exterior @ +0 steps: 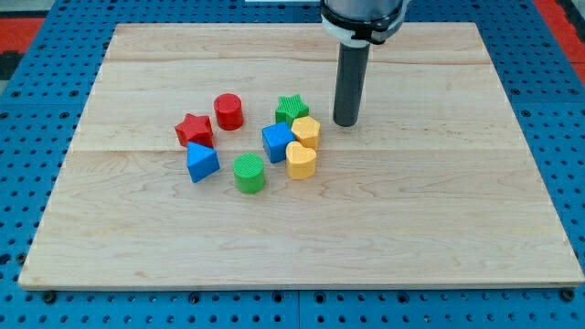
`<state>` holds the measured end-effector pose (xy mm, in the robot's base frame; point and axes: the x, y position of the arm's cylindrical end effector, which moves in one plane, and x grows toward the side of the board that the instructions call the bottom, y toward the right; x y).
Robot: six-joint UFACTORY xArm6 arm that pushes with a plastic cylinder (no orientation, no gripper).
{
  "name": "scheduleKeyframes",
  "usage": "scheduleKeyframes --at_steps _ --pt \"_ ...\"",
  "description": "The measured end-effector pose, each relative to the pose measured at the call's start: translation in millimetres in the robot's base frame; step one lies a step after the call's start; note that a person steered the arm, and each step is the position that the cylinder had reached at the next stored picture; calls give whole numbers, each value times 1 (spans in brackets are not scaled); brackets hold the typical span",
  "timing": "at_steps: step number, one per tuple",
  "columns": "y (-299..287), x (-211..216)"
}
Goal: Place your hand to the left of the green circle
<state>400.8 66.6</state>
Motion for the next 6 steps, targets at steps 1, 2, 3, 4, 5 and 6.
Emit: scheduleKeyframes --at_steps 1,2,3,4,5,6 --pt "47 64" --pt "3 161" --pt "-83 171" --pt "-139 142" --pt "-138 137" --pt "-138 136"
